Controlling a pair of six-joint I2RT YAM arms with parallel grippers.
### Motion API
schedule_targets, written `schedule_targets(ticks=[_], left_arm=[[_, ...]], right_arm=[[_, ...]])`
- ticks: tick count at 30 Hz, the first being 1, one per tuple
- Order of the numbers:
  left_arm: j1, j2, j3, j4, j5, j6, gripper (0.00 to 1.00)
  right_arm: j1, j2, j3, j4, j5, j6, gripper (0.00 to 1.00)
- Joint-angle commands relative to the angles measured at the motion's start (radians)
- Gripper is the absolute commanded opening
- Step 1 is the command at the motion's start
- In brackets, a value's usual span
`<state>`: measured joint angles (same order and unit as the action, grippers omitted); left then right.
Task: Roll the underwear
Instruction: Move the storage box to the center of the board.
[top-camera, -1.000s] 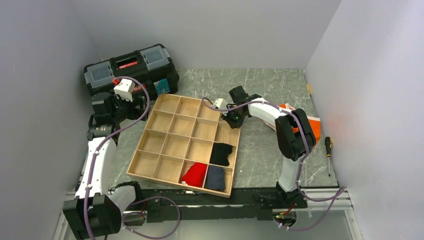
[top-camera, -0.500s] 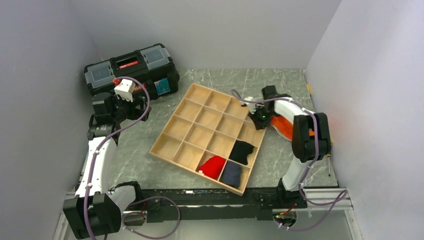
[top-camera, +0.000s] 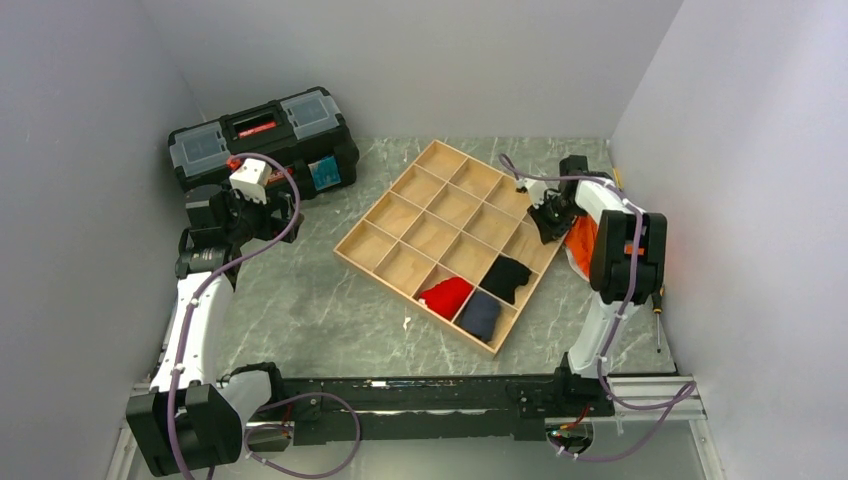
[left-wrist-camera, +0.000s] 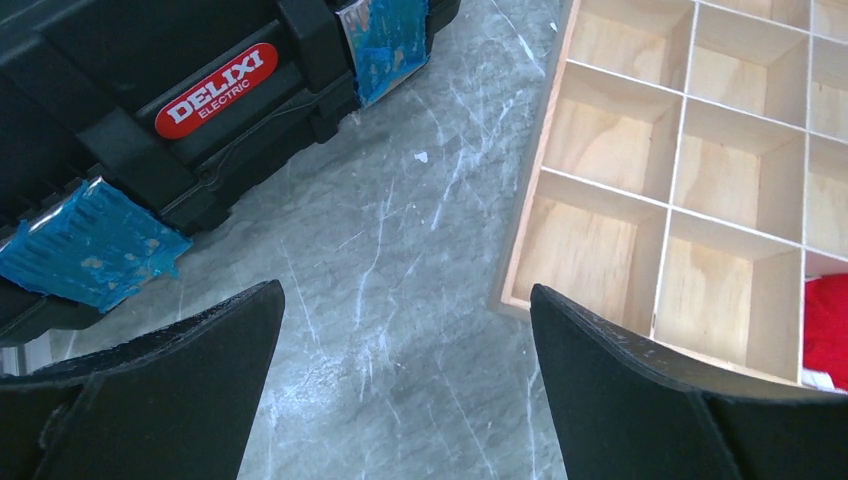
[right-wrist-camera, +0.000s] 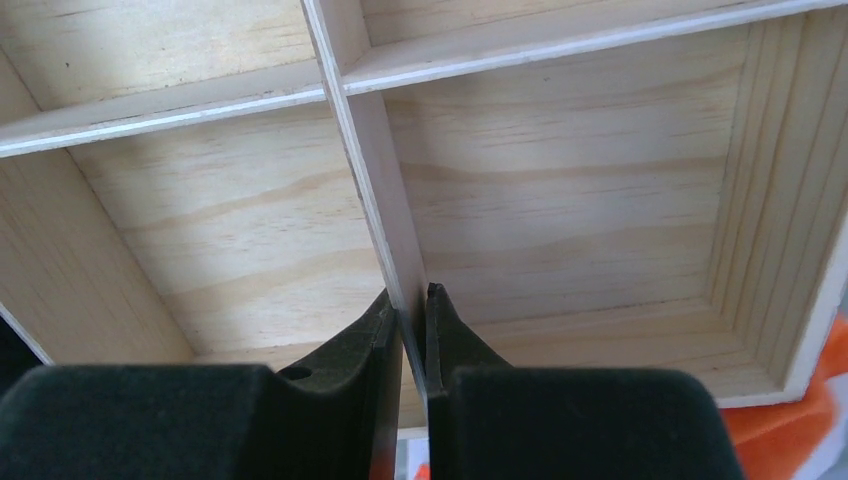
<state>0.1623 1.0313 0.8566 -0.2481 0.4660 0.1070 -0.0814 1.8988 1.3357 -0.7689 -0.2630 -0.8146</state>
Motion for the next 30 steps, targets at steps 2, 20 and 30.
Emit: schedule_targets(ticks=[2,20,30], left_arm=[[0.005,-0.009,0.020,0.013,0.023,-0.017,0.99],[0.005,-0.010,0.005,0.042,0.028,-0.024,0.99],[0.005,-0.006,0.022,0.008,0.036,-0.022,0.99]], right_arm=[[0.000,0.135,0.255,-0.007,0.025,0.050,0.00],[-0.003,0.344,0.578,0.014,0.330,0.003,0.22],[-0.006,0.275,0.616,0.118,0.445,0.154,0.53]])
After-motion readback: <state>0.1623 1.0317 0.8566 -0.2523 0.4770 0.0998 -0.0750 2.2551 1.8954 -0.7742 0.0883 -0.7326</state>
